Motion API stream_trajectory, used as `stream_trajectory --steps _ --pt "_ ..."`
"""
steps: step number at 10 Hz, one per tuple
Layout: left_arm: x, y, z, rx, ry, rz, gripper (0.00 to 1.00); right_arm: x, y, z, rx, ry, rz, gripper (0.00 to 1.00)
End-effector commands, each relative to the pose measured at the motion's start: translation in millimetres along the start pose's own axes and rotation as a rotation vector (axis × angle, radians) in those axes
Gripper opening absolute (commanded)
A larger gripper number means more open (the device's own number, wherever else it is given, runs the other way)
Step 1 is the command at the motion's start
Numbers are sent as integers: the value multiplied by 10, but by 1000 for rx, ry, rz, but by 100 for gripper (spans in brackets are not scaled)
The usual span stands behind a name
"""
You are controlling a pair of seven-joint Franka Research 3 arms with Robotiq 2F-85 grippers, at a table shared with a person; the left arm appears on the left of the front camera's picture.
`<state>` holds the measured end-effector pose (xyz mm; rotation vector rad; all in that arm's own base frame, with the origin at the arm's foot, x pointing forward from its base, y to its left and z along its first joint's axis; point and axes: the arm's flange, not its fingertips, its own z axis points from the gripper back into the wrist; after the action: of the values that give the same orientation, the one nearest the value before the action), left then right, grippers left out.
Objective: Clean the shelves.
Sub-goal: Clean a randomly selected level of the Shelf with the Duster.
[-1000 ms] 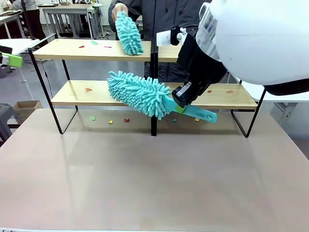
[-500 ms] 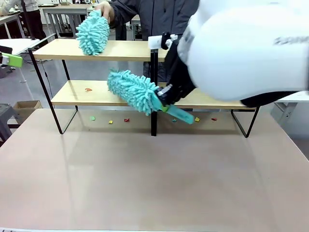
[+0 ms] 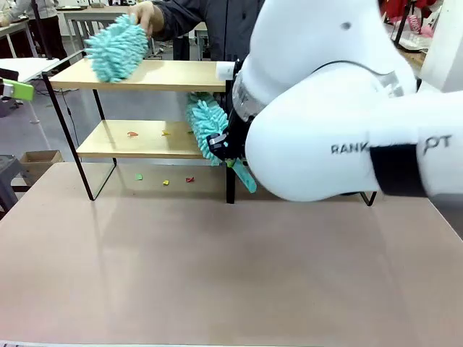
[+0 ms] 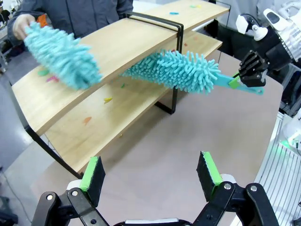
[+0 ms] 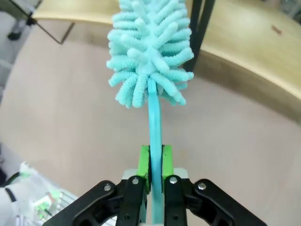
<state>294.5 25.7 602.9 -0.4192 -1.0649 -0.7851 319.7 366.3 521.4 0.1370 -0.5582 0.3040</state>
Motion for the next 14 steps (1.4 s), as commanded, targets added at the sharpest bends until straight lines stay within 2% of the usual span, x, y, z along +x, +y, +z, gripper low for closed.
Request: stream_trajectory --steps 1,5,7,9,12,14 --pt "-3 -1 -5 -5 -1 -6 100 125 253 -162 -47 25 -52 12" --pt "-3 -1 -5 -5 -1 -6 100 383 319 -442 -45 2 -63 12" --pt "-3 -1 -5 -5 -1 -6 100 604 421 -744 -11 72 -30 12" --pt "-3 -1 -5 -5 -1 -6 100 785 512 -828 -4 51 -7 12" --pt "-3 -1 -5 -5 -1 -6 100 936 660 -917 46 106 84 12" --pt "-3 -1 -5 -5 -1 -6 100 1002 830 -980 108 151 198 12"
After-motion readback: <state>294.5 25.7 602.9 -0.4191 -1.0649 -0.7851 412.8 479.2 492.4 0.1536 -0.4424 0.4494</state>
